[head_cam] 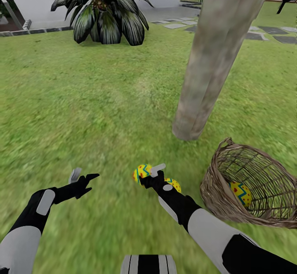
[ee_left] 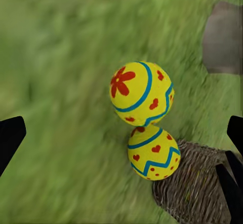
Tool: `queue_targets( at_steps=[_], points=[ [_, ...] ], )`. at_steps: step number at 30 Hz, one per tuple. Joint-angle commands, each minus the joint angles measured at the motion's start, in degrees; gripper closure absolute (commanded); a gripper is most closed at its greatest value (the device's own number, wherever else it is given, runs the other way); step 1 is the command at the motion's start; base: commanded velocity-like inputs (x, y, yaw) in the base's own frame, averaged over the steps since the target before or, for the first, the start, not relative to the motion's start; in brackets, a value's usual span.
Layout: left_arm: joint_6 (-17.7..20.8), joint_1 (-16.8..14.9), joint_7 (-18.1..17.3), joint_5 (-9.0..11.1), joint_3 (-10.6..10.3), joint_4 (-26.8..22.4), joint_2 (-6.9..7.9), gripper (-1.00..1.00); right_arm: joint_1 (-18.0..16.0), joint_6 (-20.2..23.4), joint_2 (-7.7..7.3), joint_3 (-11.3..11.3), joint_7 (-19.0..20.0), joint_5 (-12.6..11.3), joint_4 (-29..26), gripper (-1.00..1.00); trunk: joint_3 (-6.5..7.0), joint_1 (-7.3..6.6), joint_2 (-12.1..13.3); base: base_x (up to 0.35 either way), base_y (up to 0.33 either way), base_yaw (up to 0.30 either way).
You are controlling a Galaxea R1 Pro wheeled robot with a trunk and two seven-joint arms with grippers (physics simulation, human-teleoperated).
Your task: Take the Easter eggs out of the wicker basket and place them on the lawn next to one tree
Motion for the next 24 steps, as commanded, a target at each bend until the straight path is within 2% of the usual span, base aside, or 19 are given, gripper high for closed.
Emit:
queue_targets(
  at_steps=[1,5,9,24],
  points=[
    [0.4,0.0,-0.2,-0.2,0.2,0.0,-0.01,-1.0,-0.1,0.0,0.0,0.4,-0.4,-0.4,0.0,-1.0,0.19,-0.03,0.0,0.0,0.0,0.0],
    [0.3,0.0,-0.2,-0.2,0.2,0.1,-0.01,-1.0,-0.1,0.0,0.0,0.4,-0.5,-0.4,-0.7,-1.0,1.08,-0.13,0.1,0.0,0.0,0.0],
    [0.1,0.0,-0.1,-0.6,0.2,0.1,-0.06,-1.0,0.2,0.5,0.0,0.3,-0.8,-0.4,-5.5,-1.0,1.96,-0.24,0.1,0.0,0.0,0.0],
    [0.0,0.0,0.6,-0.9,0.1,0.0,-0.07,-1.0,0.6,1.2,0.0,0.3,-0.8,-0.6,-7.2,-1.0,5.28,-0.62,0.3,0.0,0.0,0.0]
  ],
)
